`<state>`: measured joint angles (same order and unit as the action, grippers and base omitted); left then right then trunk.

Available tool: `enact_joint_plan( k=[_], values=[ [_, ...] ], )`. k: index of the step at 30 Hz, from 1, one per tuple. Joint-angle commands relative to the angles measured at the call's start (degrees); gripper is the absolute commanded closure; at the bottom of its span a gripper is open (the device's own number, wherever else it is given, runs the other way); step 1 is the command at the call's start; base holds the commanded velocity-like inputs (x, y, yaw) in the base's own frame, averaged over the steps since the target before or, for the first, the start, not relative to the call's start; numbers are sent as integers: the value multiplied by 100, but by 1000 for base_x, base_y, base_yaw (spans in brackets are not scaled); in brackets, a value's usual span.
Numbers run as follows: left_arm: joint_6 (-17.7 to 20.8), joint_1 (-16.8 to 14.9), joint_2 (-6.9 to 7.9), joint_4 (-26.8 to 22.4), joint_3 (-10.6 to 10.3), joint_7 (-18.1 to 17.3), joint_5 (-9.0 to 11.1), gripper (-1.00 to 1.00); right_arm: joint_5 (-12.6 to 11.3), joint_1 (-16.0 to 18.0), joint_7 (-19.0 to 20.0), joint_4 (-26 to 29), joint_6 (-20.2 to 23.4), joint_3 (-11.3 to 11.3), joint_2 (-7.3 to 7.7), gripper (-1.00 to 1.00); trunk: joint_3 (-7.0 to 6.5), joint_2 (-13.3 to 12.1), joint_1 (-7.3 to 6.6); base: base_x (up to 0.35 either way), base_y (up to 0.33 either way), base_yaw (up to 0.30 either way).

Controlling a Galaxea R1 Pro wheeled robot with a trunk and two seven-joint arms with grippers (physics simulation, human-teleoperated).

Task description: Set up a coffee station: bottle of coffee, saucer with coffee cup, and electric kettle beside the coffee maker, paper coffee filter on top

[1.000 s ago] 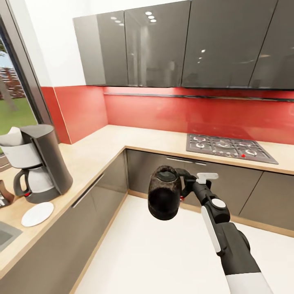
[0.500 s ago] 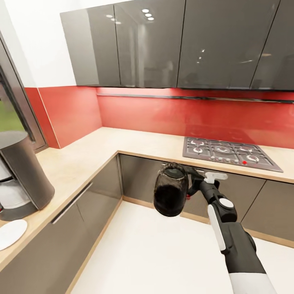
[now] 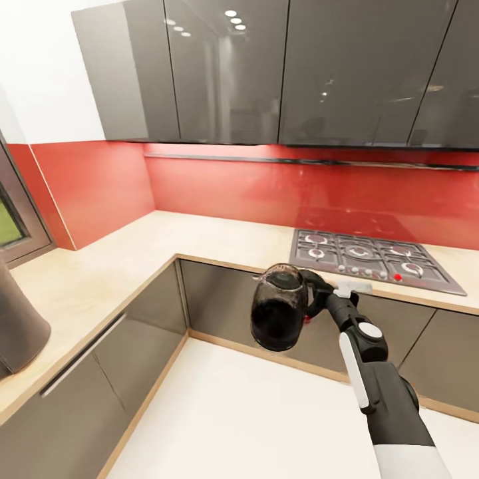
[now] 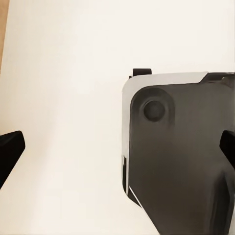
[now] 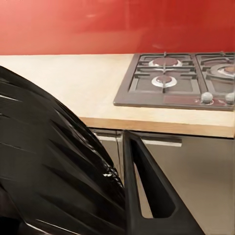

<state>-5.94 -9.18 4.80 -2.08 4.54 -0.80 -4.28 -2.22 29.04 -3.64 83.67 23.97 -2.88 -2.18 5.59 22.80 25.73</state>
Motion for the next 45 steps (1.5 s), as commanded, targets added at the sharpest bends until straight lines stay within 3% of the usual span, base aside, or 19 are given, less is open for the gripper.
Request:
enact_joint_plan(
  k=[1,15,29,33,35,36,45],
  values=[
    [-21,-5,2,6,47,-9,-28,-100,-24,6,-23,9,29,-2,-2,100,12,12,6,284,-208,0],
    [-21,-5,0,8,47,-9,16,-100,-24,6,-23,9,29,-1,-10,100,12,12,6,288,-194,3],
    [-28,-5,-2,7,47,8,31,-100,-28,6,-23,17,29,7,-10,100,12,12,6,293,-182,248],
    [-44,-5,10,-2,70,35,233,-100,-31,6,-23,10,36,32,-10,100,12,12,6,262,-225,278],
    [-50,-5,17,3,72,36,458,-100,-32,6,-23,10,37,41,-10,100,12,12,6,185,-264,278],
    [-60,3,20,5,71,36,671,-100,-32,6,-23,33,37,48,-10,100,12,12,6,151,-260,278],
    [-65,14,48,-17,65,36,805,-100,-32,6,-23,77,38,224,-13,100,12,12,6,92,-138,278]
  ],
)
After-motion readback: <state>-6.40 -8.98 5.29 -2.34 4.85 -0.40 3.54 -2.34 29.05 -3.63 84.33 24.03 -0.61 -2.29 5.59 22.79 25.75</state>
